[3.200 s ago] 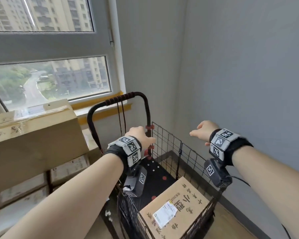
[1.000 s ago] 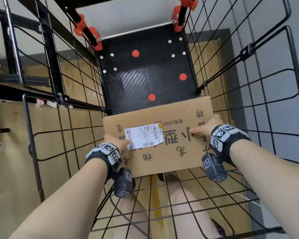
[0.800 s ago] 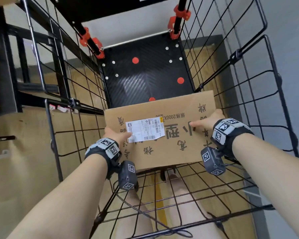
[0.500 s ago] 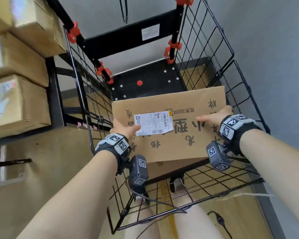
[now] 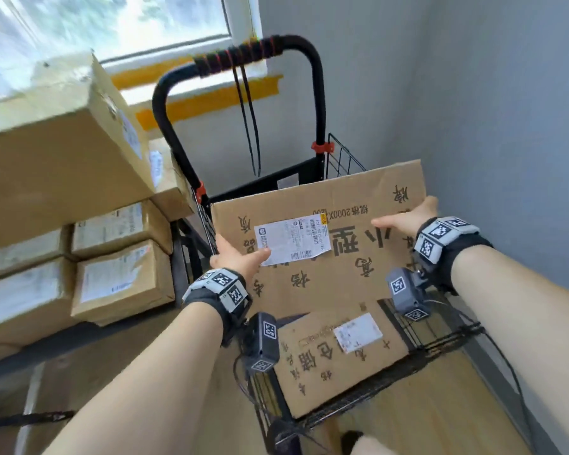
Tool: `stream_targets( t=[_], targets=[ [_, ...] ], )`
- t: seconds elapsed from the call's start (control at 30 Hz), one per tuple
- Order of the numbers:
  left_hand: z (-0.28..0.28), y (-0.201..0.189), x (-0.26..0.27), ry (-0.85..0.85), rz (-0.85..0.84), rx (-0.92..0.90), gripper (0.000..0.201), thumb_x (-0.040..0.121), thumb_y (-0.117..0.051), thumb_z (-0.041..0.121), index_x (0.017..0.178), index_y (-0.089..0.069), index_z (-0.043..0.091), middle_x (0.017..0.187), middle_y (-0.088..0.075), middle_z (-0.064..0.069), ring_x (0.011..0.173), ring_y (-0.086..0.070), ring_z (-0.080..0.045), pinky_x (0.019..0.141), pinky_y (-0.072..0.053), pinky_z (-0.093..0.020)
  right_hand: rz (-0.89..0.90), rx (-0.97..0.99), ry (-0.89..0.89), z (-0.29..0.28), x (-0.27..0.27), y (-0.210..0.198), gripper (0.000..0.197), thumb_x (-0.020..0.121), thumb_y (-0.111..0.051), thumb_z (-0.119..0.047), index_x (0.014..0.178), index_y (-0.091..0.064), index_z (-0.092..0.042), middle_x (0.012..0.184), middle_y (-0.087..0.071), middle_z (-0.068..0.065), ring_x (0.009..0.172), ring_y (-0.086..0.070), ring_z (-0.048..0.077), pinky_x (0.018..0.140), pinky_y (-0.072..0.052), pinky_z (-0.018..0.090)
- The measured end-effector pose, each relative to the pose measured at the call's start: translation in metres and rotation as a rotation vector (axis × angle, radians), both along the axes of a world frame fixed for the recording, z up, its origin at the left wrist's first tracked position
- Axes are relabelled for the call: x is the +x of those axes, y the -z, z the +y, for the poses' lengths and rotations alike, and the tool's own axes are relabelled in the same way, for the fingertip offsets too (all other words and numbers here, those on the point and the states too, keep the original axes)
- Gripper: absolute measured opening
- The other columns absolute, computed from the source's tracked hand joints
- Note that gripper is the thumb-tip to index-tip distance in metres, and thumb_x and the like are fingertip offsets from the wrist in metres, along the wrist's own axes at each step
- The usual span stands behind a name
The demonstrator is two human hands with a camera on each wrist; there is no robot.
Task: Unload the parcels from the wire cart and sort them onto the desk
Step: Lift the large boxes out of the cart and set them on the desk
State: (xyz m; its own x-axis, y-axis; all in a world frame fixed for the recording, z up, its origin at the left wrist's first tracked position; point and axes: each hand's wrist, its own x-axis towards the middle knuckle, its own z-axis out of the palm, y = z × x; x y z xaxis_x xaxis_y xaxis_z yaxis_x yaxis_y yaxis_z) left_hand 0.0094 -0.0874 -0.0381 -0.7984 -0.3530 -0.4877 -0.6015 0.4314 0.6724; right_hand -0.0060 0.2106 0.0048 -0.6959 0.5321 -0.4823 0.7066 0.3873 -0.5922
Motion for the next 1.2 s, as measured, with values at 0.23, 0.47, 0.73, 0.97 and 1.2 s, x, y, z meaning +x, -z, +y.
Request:
stream_targets(
  t=[0.23, 0.47, 0.73, 0.97, 1.2],
  targets=[
    [-0.004, -0.085, 0.015, -0.107, 0.194, -0.024, 0.105, 0.072, -0.076, 0.042, 0.15, -0.009, 0.023, 0.144, -0.036, -0.016, 0.127, -0.042, -0.035, 0.104, -0.04, -0.05, 0.19, -0.025, -0.135, -0.003, -0.002, -0.087, 0.112, 0.055, -0.086, -0.041, 0.141, -0.018, -0.019, 0.14, -0.041, 0.014, 0.125, -0.045, 0.037, 0.101, -0.039, 0.056],
    [-0.031, -0.148, 0.052, -0.241, 0.278, -0.124, 0.108, 0.07, -0.076, 0.044, 0.149, -0.005, 0.029, 0.145, -0.037, -0.015, 0.128, -0.043, -0.036, 0.103, -0.04, -0.054, 0.342, -0.153, -0.312, -0.022, 0.007, -0.131, 0.095, 0.068, -0.082, -0.027, 0.141, -0.023, -0.008, 0.14, -0.042, 0.011, 0.126, -0.045, 0.031, 0.1, -0.039, 0.044],
    [-0.091, -0.187, 0.101, -0.364, 0.305, -0.245, 0.109, 0.073, -0.075, 0.045, 0.151, -0.002, 0.023, 0.15, -0.028, -0.017, 0.134, -0.036, -0.037, 0.107, -0.036, -0.053, 0.373, -0.132, -0.482, -0.094, 0.012, -0.147, 0.118, 0.053, -0.083, -0.046, 0.146, -0.015, -0.02, 0.144, -0.039, 0.013, 0.129, -0.042, 0.034, 0.105, -0.038, 0.053],
    [-0.175, -0.187, 0.116, -0.386, 0.272, -0.255, 0.11, 0.073, -0.073, 0.047, 0.151, 0.001, 0.021, 0.152, -0.021, -0.018, 0.137, -0.031, -0.036, 0.11, -0.032, -0.05, 0.364, -0.055, -0.585, -0.182, 0.005, -0.14, 0.11, 0.059, -0.084, -0.039, 0.146, -0.019, -0.019, 0.143, -0.042, 0.012, 0.127, -0.045, 0.034, 0.104, -0.039, 0.052],
    [-0.29, -0.174, 0.102, -0.31, 0.218, -0.257, 0.109, 0.072, -0.074, 0.049, 0.151, -0.004, 0.021, 0.152, -0.026, -0.015, 0.136, -0.033, -0.033, 0.11, -0.032, -0.048, 0.302, -0.03, -0.544, -0.291, -0.006, -0.116, 0.109, 0.069, -0.081, -0.03, 0.15, -0.009, -0.012, 0.148, -0.033, 0.016, 0.133, -0.038, 0.036, 0.108, -0.036, 0.047]
  ],
)
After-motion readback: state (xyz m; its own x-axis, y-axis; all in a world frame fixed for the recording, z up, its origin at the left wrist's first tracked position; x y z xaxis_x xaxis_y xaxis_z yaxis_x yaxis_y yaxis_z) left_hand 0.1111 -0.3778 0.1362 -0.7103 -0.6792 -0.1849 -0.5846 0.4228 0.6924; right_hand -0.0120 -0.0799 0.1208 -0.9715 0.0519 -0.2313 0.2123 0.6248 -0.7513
